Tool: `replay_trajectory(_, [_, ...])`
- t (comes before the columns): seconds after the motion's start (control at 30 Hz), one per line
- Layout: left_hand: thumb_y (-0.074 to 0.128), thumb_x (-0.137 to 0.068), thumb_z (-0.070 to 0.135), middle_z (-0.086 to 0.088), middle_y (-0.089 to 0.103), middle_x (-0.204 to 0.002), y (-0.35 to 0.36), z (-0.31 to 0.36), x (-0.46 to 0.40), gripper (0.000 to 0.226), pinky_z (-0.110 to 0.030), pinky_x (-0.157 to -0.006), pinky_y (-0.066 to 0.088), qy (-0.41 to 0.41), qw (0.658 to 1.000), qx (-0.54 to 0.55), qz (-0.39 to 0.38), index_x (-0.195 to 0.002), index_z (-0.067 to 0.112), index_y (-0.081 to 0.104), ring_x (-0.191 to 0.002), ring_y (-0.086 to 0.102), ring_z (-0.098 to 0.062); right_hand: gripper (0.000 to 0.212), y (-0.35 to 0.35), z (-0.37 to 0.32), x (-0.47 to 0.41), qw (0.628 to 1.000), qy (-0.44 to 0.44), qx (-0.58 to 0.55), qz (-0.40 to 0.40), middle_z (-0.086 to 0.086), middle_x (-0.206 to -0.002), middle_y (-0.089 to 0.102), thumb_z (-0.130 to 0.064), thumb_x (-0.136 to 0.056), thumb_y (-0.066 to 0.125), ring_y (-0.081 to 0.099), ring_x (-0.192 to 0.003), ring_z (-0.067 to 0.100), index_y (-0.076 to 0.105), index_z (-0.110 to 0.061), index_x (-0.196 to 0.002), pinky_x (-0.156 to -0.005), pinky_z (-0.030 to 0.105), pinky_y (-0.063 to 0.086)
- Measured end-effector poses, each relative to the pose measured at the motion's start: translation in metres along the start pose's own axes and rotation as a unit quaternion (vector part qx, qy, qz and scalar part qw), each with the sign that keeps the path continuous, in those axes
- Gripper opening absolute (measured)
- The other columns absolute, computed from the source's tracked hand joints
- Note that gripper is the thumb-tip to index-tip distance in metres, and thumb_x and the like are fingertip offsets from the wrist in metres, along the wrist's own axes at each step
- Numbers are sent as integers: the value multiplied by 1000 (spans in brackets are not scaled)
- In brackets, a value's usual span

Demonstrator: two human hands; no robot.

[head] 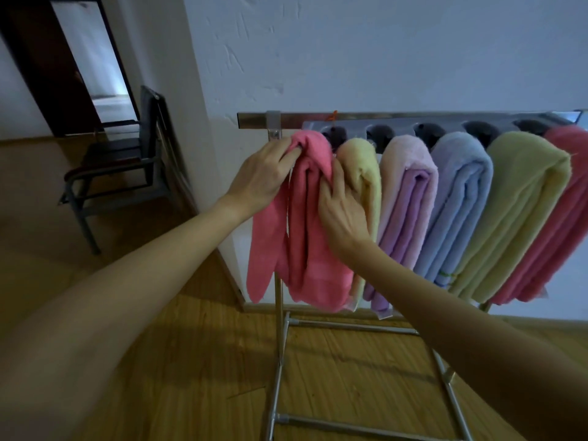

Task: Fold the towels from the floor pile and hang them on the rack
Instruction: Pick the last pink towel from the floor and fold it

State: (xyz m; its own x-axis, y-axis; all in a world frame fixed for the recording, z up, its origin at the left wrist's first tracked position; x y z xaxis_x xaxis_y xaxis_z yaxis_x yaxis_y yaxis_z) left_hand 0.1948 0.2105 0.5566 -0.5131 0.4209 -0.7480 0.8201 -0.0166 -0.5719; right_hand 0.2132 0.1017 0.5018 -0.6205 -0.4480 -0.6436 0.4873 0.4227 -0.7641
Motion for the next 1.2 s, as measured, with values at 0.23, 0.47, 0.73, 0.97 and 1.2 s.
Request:
replay_trajectory(0.23, [56,-86,3,-20,49,-120,14,18,55,61,-28,-76,53,-117,984,132,18,-142,7,33,-96,56,-25,69,0,15,16,995,-35,-94,-5,29,-151,20,-22,-82,11,39,-129,47,28,2,-145,-84,44,52])
replay_trajectory(0.47, [73,-80,17,-1,54,-109,70,5,134,73,-21,-67,52,-383,878,287,-26,-142,15,34,-84,56,-12,57,-1,26,40,980,-55,-189,9,17,-153,19,-13,-95,25,29,-137,34,15,-22,-151,-108,36,33])
replay_trajectory(0.73, [78,-72,21,-12,65,-75,114,-27,157,20,-46,-67,57,-521,757,372,-130,-71,11,60,-67,63,-24,71,14,32,51,975,19,-219,17,16,-146,34,-3,-92,48,43,-125,34,10,-10,-151,-98,40,40])
replay_trajectory(0.97, [63,-90,16,-6,59,-89,86,-44,166,16,-27,-60,48,-598,768,225,-42,-94,6,51,-77,59,-19,63,22,38,51,990,-1,-135,42,29,-121,54,14,-81,47,53,-110,40,31,6,-141,-96,43,41])
replay_trajectory(1.2, [68,-79,0,-3,60,-104,109,29,148,53,-14,-69,50,-461,728,466,-204,-126,12,46,-94,63,-16,53,16,48,49,996,-21,-69,53,26,-97,63,16,-66,56,58,-92,42,51,10,-119,-77,44,51])
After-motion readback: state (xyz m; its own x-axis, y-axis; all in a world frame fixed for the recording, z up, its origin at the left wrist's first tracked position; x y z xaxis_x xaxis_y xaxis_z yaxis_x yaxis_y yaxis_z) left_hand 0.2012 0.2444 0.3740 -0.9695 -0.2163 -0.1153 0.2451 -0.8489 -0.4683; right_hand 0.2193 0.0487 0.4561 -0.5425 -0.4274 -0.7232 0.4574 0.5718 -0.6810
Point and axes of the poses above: each hand's wrist, its own x-axis away from the middle knuckle, its own y-axis out of the palm, z = x × y, the point moved 7 cm from there along -x, towards the middle knuckle
